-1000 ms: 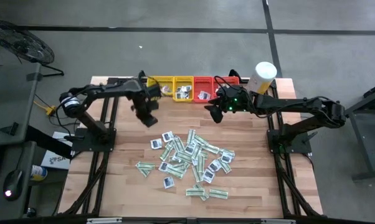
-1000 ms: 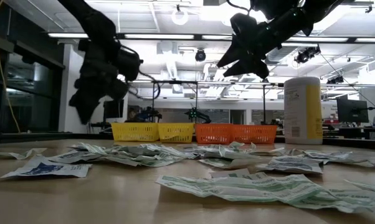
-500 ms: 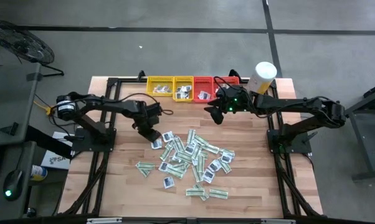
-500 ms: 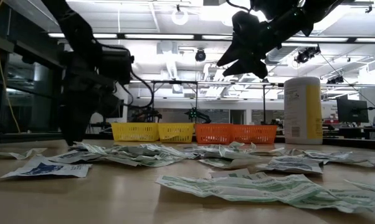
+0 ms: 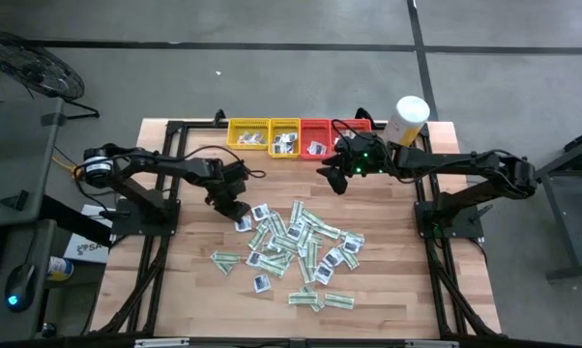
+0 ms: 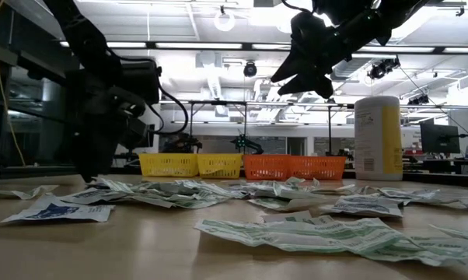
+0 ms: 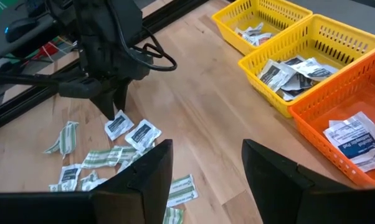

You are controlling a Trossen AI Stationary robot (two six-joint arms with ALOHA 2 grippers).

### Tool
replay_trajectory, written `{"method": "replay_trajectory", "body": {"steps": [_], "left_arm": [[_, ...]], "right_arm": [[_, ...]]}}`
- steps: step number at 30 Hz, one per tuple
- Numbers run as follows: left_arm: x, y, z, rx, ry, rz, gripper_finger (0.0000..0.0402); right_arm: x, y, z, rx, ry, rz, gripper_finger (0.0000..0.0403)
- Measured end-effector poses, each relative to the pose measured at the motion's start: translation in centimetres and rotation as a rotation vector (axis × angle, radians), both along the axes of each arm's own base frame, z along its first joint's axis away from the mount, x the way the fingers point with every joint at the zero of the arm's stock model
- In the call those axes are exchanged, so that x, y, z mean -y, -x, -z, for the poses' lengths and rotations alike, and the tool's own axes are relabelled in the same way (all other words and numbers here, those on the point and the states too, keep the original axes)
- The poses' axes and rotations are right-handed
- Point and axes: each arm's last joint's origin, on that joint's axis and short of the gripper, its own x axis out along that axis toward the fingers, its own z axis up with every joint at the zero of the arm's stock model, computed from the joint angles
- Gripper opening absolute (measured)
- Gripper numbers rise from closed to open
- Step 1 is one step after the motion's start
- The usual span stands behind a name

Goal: Pick & Place First Aid Supplies
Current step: Put the gray packet into the middle yellow bin

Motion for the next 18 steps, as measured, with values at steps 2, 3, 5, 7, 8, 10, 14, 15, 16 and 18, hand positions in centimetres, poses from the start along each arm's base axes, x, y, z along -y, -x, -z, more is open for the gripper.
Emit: {"method": "replay_trajectory", "body": {"steps": [2,3,5,7,8,10,14,15,16,18], "left_arm": [[0.02,-0.04,0.00,0.004,0.002,0.000,0.0155],[0.08,-0.07,0.00,0.004,0.002,0.001,0.0152],[0.15,-0.13,0.00,0.008,0.003,0.003,0.0146],[0.30,-0.22,-0.02,0.013,0.007,0.010,0.0139],[0.40,-0.25,-0.01,0.010,0.004,0.009,0.0135],[0.43,-0.26,-0.01,0.005,0.002,0.004,0.0125],[0.42,-0.23,0.02,-0.005,0.008,-0.013,0.0092],[0.43,-0.22,0.04,-0.007,0.009,-0.013,0.0082],[0.43,-0.19,0.06,-0.009,0.009,-0.013,0.0071],[0.44,-0.18,0.08,-0.011,0.009,-0.013,0.0049]], "right_arm": [[-0.01,0.00,0.01,0.000,-0.001,-0.002,0.0185],[-0.01,0.00,0.01,0.000,-0.002,-0.004,0.0184],[-0.01,0.00,0.01,0.000,-0.002,-0.003,0.0184],[-0.01,0.00,0.02,-0.001,-0.002,-0.004,0.0184],[-0.01,0.00,0.02,-0.001,-0.002,-0.003,0.0185],[-0.01,0.02,0.04,-0.003,-0.002,-0.003,0.0185],[-0.02,0.02,0.04,-0.003,-0.002,-0.003,0.0184],[-0.01,0.02,0.03,-0.003,-0.002,-0.003,0.0183],[-0.02,0.02,0.04,-0.003,-0.002,-0.003,0.0184],[-0.01,0.02,0.04,-0.004,-0.002,-0.002,0.0185]]}}
